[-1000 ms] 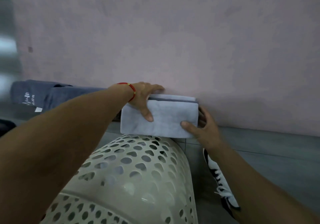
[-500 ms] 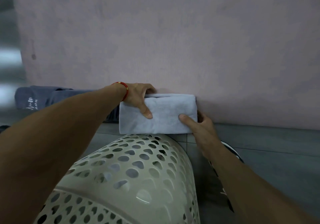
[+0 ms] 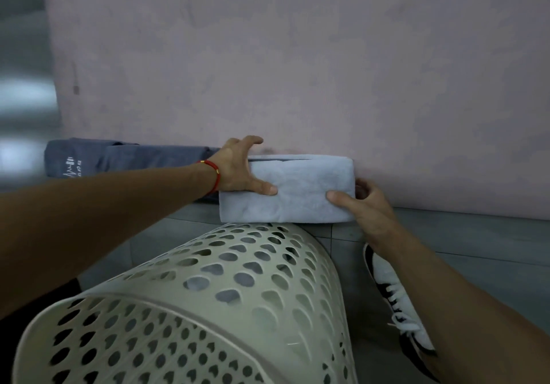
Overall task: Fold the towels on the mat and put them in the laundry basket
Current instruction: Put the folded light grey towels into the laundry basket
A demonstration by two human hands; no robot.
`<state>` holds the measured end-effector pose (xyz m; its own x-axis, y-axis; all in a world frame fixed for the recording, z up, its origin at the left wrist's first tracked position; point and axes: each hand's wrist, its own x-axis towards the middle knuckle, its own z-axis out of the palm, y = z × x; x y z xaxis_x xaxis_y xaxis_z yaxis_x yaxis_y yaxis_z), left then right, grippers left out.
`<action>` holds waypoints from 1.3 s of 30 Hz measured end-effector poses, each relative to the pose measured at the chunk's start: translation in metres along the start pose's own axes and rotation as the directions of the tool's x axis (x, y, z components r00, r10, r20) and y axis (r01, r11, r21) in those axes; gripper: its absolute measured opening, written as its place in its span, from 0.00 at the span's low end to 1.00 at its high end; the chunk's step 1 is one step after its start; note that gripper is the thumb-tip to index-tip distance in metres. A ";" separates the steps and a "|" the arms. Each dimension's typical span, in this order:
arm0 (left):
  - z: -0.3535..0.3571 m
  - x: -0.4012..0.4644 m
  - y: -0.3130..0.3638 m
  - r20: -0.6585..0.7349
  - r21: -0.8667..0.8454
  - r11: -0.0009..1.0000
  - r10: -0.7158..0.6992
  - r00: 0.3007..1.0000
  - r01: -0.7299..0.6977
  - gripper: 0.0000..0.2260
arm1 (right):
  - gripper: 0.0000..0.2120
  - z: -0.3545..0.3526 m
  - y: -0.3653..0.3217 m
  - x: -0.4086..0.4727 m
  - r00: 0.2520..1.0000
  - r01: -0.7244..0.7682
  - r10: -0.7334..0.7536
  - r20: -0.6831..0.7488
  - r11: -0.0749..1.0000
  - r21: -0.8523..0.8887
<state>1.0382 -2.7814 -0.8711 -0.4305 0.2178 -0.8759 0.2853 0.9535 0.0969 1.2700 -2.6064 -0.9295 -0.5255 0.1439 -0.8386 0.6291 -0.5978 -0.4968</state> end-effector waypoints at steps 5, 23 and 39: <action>0.003 -0.015 0.021 0.017 -0.318 0.948 0.029 0.999 -0.022 0.51 | 0.42 -0.039 -0.027 -0.009 0.998 0.041 -0.044 -0.055 0.998 -0.049; 0.070 0.011 0.060 0.218 -0.911 0.396 0.231 0.948 0.113 0.30 | 0.44 -0.136 -0.052 -0.011 0.996 0.079 -0.078 -0.038 0.997 0.015; -0.025 -0.095 0.081 0.096 -0.918 0.392 0.352 0.931 -0.053 0.49 | 0.36 -0.099 -0.120 -0.141 0.970 0.219 -0.212 -0.117 0.974 0.056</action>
<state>1.0806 -2.7200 -0.7683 -0.2176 0.5187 -0.8268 -0.6514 0.5537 0.5188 1.3254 -2.4770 -0.7739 -0.5762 0.3581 -0.7347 0.4656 -0.5950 -0.6552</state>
